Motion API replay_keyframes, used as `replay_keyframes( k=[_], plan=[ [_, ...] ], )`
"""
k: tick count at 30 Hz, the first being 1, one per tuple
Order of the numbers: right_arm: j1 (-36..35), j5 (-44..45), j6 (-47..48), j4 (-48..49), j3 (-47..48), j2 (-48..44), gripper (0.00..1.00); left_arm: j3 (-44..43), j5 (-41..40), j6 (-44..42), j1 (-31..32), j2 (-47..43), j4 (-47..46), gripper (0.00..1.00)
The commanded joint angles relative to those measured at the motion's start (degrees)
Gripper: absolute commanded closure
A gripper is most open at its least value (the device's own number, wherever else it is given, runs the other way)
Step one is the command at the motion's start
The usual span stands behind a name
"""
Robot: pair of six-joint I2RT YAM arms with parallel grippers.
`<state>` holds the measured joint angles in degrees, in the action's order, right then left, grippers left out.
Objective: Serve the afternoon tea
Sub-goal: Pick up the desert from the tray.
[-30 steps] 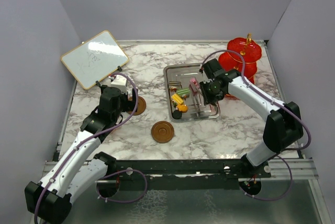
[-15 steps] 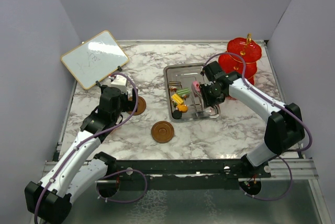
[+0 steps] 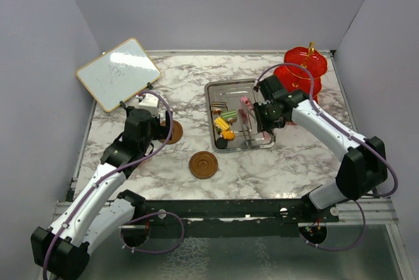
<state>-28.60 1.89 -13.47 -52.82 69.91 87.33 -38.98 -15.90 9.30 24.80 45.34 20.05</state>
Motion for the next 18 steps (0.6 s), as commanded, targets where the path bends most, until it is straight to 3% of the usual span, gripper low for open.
replay_keyframes(
  k=[1, 18],
  plan=[
    [0.04, 2.32, -1.55, -0.56, 3.39, -5.64, 0.75, -2.06, 1.00, -0.34, -0.33, -0.25, 0.09, 0.01],
    [0.40, 13.56, -3.92, -4.70, 8.61, -13.14, 0.76, -2.06, 1.18, -0.19, -0.28, -0.08, 0.14, 0.01]
  ],
)
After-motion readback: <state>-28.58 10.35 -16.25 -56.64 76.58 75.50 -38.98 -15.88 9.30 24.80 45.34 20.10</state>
